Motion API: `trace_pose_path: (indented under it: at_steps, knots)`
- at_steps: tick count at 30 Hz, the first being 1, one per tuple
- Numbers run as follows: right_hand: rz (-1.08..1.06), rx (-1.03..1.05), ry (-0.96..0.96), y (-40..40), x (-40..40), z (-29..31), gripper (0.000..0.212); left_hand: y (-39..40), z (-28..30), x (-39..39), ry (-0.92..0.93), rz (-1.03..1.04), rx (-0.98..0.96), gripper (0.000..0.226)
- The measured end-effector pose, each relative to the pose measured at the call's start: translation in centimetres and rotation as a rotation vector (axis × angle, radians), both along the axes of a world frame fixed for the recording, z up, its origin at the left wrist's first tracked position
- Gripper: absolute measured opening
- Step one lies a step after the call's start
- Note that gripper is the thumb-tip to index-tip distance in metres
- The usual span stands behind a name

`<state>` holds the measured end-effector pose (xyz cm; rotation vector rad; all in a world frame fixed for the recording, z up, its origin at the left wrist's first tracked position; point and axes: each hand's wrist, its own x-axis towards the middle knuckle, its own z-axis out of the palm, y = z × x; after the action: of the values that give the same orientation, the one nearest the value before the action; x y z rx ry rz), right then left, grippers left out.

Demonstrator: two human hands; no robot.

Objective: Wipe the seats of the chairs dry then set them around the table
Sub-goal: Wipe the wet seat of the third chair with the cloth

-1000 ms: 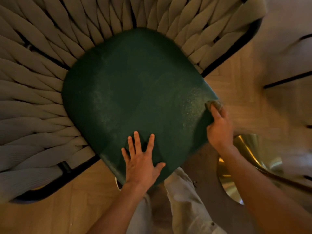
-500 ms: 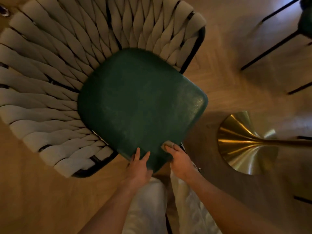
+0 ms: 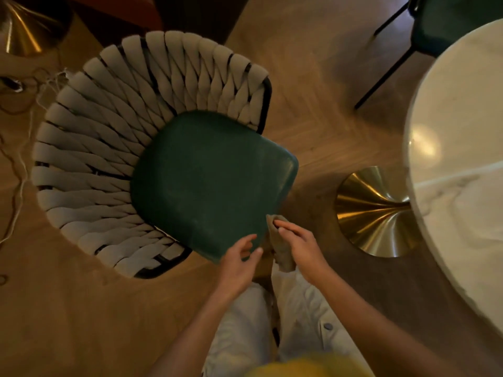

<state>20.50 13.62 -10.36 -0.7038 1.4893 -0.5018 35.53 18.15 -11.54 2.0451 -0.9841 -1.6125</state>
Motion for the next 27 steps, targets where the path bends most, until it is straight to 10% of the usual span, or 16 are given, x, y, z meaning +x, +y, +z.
trace_pose_path:
  at_steps: [10, 27]
  knots:
    - [-0.046, -0.12, -0.183, -3.8, -6.6, 8.5, 0.05, -7.6, 8.3, -7.1, 0.322, 0.065, -0.171, 0.037]
    - [-0.242, -0.589, 0.112, -16.2, -21.5, 18.1, 0.014, -24.4, 17.9, -20.9, 0.481, -0.357, -0.278, 0.032]
